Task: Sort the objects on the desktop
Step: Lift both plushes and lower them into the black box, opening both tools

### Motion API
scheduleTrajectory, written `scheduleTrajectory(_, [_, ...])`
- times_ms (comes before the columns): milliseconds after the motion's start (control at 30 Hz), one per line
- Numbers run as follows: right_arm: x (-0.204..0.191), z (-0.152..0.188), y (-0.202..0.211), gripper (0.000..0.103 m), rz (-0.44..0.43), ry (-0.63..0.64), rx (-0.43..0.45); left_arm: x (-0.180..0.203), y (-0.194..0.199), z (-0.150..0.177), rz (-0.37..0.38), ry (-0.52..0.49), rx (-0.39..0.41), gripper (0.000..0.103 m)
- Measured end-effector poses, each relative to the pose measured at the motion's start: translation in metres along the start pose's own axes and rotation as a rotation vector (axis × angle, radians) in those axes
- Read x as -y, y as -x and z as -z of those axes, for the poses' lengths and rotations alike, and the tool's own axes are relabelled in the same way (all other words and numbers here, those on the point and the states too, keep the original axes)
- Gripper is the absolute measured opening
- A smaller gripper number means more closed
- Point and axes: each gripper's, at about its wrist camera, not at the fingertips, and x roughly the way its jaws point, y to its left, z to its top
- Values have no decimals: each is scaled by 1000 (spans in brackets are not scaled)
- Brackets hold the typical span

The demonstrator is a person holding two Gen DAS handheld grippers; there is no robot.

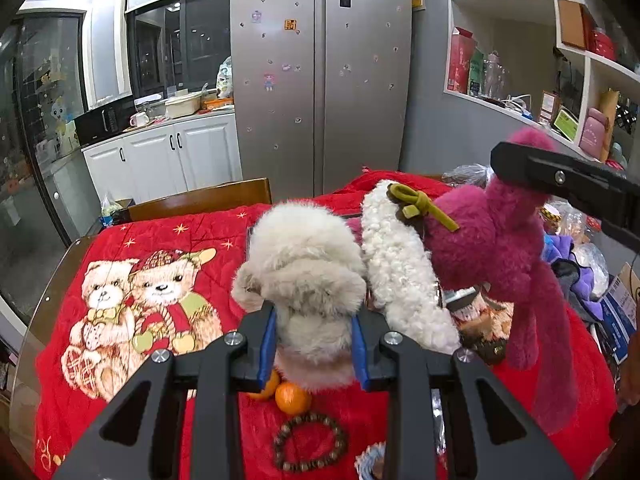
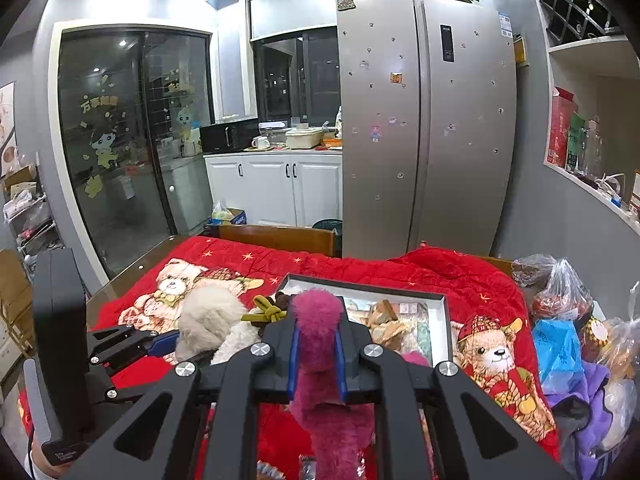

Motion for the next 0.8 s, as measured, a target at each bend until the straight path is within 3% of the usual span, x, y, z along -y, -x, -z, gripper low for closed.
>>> scheduleTrajectory(467, [38,-28,-86,14,19,4,-54,-8,-105,-45,-18,4,-52,31])
scheduleTrajectory(800, [53,-32,-157,14,13,4,-123,-31,-159,-32,-88,57,-82,31])
